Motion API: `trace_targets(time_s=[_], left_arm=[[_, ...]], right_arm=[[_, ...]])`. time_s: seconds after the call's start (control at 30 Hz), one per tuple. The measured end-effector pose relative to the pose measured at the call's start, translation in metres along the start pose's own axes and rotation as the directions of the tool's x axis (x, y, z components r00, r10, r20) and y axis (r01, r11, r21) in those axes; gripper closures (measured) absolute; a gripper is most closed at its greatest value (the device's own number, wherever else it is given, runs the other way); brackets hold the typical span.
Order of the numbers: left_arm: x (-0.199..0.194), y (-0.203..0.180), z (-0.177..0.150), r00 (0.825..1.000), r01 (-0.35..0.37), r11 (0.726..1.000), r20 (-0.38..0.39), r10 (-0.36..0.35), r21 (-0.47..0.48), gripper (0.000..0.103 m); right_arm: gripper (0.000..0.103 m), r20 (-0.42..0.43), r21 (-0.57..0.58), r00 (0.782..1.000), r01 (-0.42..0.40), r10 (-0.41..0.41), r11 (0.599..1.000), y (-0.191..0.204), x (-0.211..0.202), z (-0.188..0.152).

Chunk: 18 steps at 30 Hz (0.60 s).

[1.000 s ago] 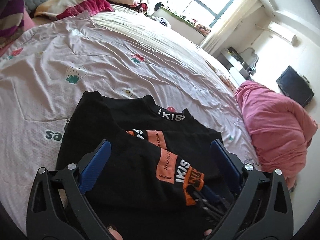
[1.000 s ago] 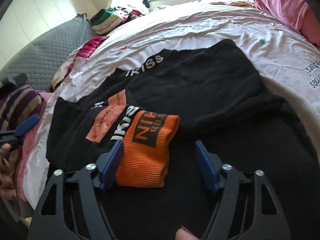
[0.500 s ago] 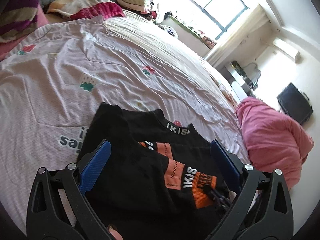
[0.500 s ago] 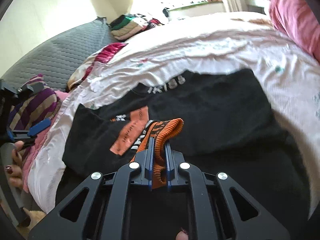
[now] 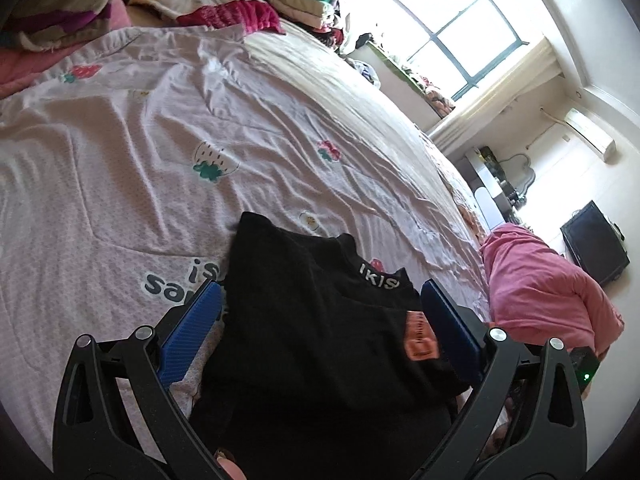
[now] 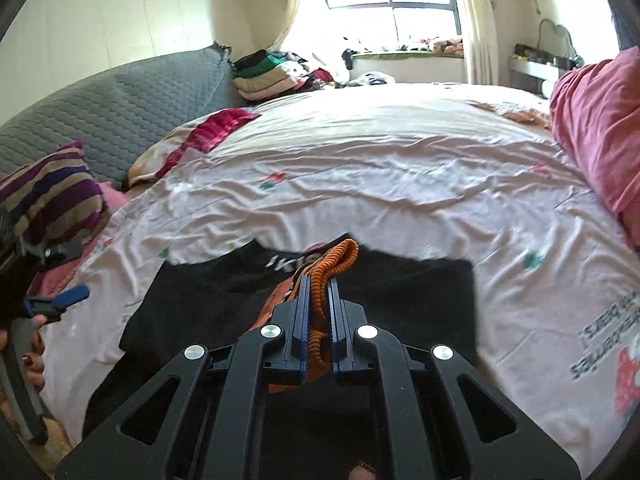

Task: Fold small clothes
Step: 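Grasp the orange cuff with the right gripper and straighten it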

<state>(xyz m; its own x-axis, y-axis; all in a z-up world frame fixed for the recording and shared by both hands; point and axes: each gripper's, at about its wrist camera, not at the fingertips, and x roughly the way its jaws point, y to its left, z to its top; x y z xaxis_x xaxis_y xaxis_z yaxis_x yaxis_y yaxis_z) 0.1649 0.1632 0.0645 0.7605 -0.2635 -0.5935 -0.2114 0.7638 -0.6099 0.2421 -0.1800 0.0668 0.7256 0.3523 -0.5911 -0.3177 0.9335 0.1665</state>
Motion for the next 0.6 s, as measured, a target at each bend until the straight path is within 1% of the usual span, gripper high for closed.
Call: trace_targets(time_s=[0.07,0.17,0.23,0.27,0.3,0.37,0.43,0.5,0.6], left_arm=[[0.005,0.002,-0.001,1.0,-0.017,1.0,-0.01,0.017,-0.002,0.01],[0.009,-0.002,-0.003,0.999,-0.047,0.999,-0.006,0.048,0.025,0.01],[0.013,-0.006,-0.005,0.998,-0.063,0.997,-0.006,0.063,0.053,0.012],[0.016,-0.007,-0.006,0.997,-0.074,0.995,-0.01,0.075,0.067,0.017],[0.021,-0.01,-0.009,0.995,-0.098,0.991,-0.017,0.1,0.094,0.024],[0.029,-0.011,-0.012,0.992,-0.119,0.986,-0.028,0.124,0.119,0.033],[0.041,-0.013,-0.018,0.989,-0.126,0.981,-0.053,0.135,0.146,0.037],[0.051,-0.016,-0.024,0.985,-0.141,0.974,-0.071,0.156,0.176,0.049],[0.061,-0.023,-0.031,0.981,-0.146,0.963,-0.09,0.169,0.225,0.057]], right_arm=[[0.096,0.008,-0.005,1.0,0.012,-0.012,1.0,-0.006,0.0,0.002],[0.096,0.018,-0.017,1.0,0.026,-0.026,1.0,-0.012,0.0,0.002],[0.096,0.021,-0.031,0.999,0.048,-0.047,0.998,-0.014,0.002,0.0],[0.096,0.022,-0.035,0.998,0.056,-0.055,0.998,-0.015,0.002,-0.001],[0.096,0.021,-0.034,0.998,0.058,-0.057,0.998,-0.018,0.003,-0.002],[0.096,0.017,-0.033,0.998,0.06,-0.06,0.998,-0.019,0.005,-0.005],[0.096,0.013,-0.036,0.998,0.067,-0.066,0.997,-0.021,0.007,-0.008],[0.096,0.007,-0.035,0.997,0.072,-0.072,0.997,-0.022,0.008,-0.012],[0.096,-0.005,-0.028,0.997,0.073,-0.073,0.997,-0.025,0.01,-0.017]])
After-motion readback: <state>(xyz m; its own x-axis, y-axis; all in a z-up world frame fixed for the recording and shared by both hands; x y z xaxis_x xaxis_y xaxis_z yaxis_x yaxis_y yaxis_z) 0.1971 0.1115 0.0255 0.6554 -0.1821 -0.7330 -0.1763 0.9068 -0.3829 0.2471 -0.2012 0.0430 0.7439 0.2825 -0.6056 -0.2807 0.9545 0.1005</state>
